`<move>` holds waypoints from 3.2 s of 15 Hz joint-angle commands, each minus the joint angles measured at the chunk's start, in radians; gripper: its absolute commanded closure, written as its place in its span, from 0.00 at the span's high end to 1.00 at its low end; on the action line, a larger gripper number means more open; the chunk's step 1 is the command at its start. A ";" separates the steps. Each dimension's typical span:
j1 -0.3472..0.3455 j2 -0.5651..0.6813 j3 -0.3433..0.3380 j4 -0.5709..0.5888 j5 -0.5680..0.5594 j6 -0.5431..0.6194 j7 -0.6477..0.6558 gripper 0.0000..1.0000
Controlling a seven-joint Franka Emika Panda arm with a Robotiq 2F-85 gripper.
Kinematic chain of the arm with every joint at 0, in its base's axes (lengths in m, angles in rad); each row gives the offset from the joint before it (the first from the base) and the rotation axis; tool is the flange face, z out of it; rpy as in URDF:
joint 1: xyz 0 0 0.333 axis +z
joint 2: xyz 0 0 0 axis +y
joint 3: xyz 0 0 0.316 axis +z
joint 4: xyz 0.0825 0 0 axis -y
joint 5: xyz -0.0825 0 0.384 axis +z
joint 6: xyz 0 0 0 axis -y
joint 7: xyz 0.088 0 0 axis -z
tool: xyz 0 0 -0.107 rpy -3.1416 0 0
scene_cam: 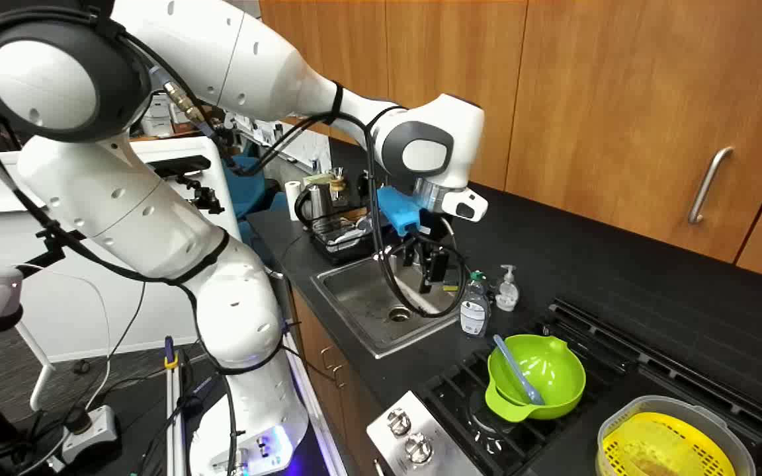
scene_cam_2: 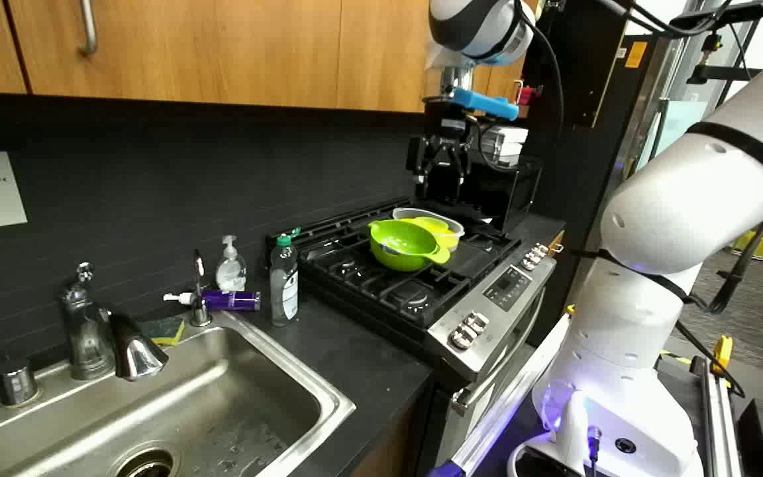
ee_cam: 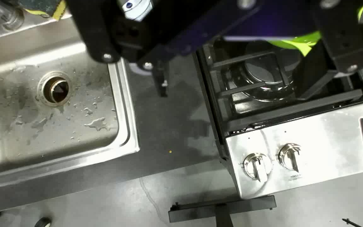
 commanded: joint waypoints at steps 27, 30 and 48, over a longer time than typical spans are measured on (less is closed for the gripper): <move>-0.052 -0.041 -0.050 0.022 0.080 0.032 0.023 1.00; -0.124 -0.120 -0.112 -0.018 0.109 0.041 0.015 1.00; -0.180 0.160 -0.166 0.043 0.387 0.791 0.270 1.00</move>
